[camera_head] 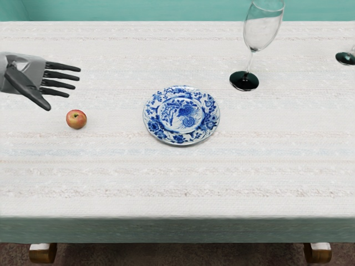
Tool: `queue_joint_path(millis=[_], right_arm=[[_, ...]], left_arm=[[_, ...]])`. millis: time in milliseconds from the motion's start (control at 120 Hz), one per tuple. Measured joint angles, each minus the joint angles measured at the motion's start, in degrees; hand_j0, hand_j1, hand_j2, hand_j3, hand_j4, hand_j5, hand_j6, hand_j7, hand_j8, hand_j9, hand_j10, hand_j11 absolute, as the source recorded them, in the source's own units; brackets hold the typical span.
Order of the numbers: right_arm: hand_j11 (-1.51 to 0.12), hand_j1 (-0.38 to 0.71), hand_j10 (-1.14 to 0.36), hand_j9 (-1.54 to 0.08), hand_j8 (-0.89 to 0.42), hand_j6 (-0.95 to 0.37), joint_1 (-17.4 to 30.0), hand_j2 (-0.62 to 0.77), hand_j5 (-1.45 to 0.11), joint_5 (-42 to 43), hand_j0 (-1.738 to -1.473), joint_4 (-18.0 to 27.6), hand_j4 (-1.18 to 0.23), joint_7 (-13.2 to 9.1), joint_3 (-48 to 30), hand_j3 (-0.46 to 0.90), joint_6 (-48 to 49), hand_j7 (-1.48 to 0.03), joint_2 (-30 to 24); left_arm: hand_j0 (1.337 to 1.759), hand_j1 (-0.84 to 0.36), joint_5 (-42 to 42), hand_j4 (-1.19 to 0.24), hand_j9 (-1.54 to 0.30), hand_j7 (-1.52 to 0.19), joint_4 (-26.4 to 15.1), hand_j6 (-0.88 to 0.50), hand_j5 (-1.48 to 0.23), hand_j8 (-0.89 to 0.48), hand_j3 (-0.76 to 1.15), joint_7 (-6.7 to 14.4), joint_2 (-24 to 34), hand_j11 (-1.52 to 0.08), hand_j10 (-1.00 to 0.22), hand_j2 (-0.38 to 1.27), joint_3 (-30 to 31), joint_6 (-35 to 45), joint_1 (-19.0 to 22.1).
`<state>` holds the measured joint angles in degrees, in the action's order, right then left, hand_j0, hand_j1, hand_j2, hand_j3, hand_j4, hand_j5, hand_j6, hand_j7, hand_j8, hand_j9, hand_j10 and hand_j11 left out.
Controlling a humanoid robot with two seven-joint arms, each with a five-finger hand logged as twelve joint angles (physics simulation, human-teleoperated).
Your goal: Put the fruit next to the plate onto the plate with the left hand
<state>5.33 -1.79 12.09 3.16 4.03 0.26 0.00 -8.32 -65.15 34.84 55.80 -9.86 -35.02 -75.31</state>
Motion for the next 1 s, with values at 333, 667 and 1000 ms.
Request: queue_joint_path(millis=[333,667,1000], right_arm=[[-0.03,-0.32,-0.02,-0.03,-0.02,-0.02,0.04,0.00,-0.03,0.01,-1.658,-0.13,-0.02,0.00,0.00,0.00,0.00,-0.03,0.00],[-0.03,-0.32,-0.02,-0.03,-0.02,-0.02,0.03,0.00,-0.03,0.01,-1.658,-0.13,-0.02,0.00,0.01,0.00,0.00,-0.03,0.00],[-0.03,-0.32,-0.02,-0.03,-0.02,-0.02,0.03,0.00,-0.03,0.01,-1.658,-0.13,-0.02,0.00,0.01,0.00,0.00,-0.03,0.00]], left_arm=[[1.658,0.35,0.73,0.00,0.00,0.00,0.23,0.00,0.00,0.00,0.00,0.15,0.77,0.00,0.00,0.00,0.29,-0.03,0.53],[1.658,0.35,2.14,0.00,0.00,0.00,0.84,0.00,0.00,0.00,0.00,0.08,-20.32,0.00,0.00,0.00,47.02,0.02,-29.78],[1.658,0.35,4.21,0.00,0.00,0.00,0.88,0.00,0.00,0.00,0.00,-0.12,-26.53,0.00,0.00,0.00,57.99,2.62,-36.68]])
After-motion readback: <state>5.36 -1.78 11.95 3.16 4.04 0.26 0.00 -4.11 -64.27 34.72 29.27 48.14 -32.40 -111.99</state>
